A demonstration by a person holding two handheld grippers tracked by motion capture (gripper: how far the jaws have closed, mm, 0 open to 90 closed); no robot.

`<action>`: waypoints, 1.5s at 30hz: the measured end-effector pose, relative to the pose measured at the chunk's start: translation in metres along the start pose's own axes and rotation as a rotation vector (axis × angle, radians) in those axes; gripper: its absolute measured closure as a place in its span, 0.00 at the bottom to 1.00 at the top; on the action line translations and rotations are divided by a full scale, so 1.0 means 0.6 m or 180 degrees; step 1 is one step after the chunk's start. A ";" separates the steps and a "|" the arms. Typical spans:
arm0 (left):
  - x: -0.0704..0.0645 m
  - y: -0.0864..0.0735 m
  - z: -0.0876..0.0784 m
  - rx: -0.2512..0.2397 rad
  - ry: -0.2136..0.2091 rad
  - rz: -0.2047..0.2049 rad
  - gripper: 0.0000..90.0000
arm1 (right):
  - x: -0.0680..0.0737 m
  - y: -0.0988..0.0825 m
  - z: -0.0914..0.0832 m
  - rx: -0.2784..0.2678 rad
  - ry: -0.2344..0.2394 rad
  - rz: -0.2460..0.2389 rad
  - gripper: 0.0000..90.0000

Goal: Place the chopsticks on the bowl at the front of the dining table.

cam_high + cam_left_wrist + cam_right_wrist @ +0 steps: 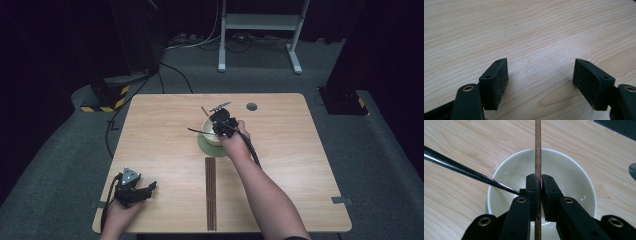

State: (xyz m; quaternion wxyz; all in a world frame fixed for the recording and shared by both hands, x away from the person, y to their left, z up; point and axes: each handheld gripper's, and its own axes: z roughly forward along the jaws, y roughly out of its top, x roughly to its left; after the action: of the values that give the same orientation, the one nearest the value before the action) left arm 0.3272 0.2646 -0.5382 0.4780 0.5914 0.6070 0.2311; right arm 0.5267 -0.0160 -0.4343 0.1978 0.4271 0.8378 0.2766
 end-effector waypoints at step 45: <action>0.000 0.000 0.001 -0.0011 0.0000 0.0010 0.32 | 0.090 -0.072 -0.112 -0.0362 0.0328 -0.0239 0.77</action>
State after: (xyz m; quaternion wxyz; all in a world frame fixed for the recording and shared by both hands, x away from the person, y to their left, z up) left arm 0.3276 0.2645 -0.5384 0.4786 0.5915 0.6056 0.2329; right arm 0.4324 -0.0122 -0.4153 0.1885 0.3687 0.8453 0.3377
